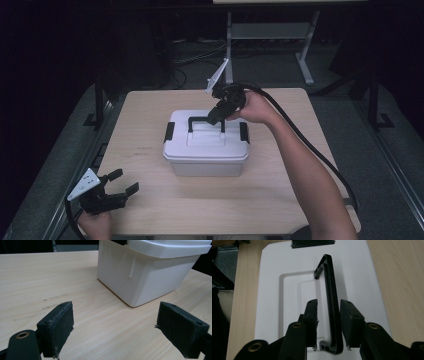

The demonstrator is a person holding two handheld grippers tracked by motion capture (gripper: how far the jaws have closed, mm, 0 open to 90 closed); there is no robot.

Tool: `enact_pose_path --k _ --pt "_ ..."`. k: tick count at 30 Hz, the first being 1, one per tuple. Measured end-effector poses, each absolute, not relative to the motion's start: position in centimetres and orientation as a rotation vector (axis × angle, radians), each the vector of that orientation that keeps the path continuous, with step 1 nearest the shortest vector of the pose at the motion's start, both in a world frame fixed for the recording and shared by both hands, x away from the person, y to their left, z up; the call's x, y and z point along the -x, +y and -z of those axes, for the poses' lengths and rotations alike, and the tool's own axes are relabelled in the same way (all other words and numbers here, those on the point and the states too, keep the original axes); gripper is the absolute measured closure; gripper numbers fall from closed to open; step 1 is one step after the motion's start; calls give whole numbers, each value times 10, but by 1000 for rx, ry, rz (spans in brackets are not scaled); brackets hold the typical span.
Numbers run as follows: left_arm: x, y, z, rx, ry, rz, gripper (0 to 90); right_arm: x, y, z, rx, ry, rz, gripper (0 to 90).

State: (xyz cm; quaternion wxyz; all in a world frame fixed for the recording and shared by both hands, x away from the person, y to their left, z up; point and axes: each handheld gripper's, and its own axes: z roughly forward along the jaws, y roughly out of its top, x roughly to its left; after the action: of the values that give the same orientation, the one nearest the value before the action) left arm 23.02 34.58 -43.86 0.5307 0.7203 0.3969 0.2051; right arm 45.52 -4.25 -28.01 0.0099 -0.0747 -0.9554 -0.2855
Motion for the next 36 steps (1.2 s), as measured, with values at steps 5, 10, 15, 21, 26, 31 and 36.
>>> enact_pose_path --k 5,10,15,21,26,31,36 --pt "-230 346 439 -1716 950 -490 132 -454 -50 277 250 -2992 901 676" --pt "-230 346 439 -1714 952 -490 131 -453 -57 274 272 -3001 906 666" --pt "-230 346 439 -1721 950 -491 132 -451 -64 275 291 -3004 910 653" --pt "-230 346 439 -1725 948 -493 132 -449 -77 277 337 -3000 900 608" --pt "-230 346 439 -1723 950 -490 131 -448 -88 282 387 -2985 909 546" --pt "-230 346 439 -1726 948 -491 131 -445 -96 284 409 -2975 919 523" --pt "-230 347 439 -1724 952 -492 132 -444 -105 282 444 -2974 934 489"
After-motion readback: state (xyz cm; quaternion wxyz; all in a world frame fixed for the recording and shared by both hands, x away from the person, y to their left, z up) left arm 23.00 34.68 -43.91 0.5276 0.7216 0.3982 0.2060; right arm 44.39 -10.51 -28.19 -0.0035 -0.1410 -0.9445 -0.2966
